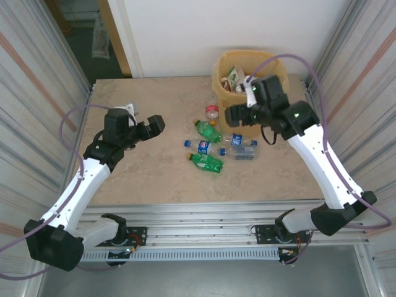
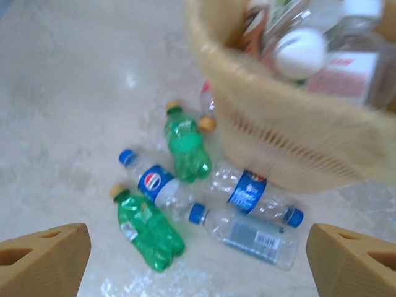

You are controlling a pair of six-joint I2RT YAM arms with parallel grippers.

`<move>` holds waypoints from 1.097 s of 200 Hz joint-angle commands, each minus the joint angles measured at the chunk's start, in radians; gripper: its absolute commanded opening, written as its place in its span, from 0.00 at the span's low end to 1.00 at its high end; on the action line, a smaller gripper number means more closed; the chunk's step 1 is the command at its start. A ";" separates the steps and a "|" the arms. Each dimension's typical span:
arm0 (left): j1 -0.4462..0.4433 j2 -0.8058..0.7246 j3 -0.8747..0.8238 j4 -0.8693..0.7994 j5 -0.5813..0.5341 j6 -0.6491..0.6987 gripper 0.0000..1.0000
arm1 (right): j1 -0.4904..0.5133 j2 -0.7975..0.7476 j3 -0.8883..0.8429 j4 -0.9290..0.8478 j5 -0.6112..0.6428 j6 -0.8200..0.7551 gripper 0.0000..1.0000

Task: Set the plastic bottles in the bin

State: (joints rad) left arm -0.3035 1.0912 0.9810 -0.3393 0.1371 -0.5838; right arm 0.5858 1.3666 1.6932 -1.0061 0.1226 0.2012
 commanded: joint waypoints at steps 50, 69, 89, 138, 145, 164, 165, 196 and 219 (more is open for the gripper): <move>0.023 -0.025 -0.061 0.030 -0.033 -0.037 0.99 | 0.247 0.081 -0.241 0.071 0.059 0.090 0.94; 0.030 -0.035 -0.072 0.031 -0.041 -0.043 0.99 | 0.290 0.148 -0.263 0.094 0.044 0.095 0.94; 0.042 -0.043 -0.079 0.029 -0.040 -0.045 0.99 | 0.315 0.225 -0.262 0.098 0.032 0.089 0.94; 0.057 -0.054 -0.096 0.028 -0.042 -0.051 0.99 | 0.321 0.360 -0.255 0.118 0.016 0.061 0.92; 0.059 -0.056 -0.100 0.029 -0.042 -0.051 0.99 | 0.321 0.378 -0.254 0.120 0.016 0.056 0.92; 0.067 -0.058 -0.108 0.029 -0.038 -0.055 0.99 | 0.321 0.422 -0.259 0.124 0.021 0.046 0.92; 0.067 -0.058 -0.108 0.030 -0.038 -0.054 0.99 | 0.320 0.424 -0.259 0.124 0.021 0.045 0.91; 0.074 -0.059 -0.114 0.032 -0.032 -0.058 0.99 | 0.316 0.477 -0.259 0.139 0.028 0.037 0.90; 0.078 -0.058 -0.117 0.033 -0.030 -0.057 0.99 | 0.306 0.504 -0.260 0.148 0.035 0.035 0.90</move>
State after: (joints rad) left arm -0.2348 1.0515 0.8776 -0.3168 0.1104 -0.6327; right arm 0.9039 1.8462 1.4338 -0.8669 0.1501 0.2527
